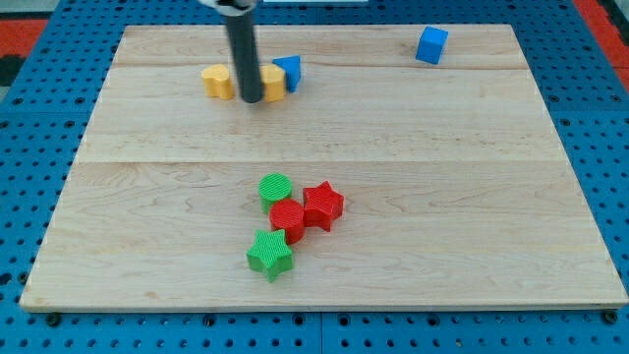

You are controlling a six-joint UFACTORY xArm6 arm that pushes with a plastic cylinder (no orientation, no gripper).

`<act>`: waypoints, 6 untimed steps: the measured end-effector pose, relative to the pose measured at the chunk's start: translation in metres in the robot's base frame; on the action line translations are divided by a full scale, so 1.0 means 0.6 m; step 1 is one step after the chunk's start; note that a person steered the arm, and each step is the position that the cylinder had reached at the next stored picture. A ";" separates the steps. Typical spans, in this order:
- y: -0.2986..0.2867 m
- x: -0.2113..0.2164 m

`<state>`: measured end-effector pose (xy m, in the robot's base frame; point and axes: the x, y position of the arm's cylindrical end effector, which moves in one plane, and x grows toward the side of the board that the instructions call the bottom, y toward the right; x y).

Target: Push the blue triangle towards top center

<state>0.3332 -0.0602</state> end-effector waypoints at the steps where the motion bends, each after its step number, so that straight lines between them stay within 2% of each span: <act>1: 0.039 -0.001; 2: -0.060 0.029; 3: -0.052 -0.035; 4: -0.006 -0.077; 6: 0.099 -0.112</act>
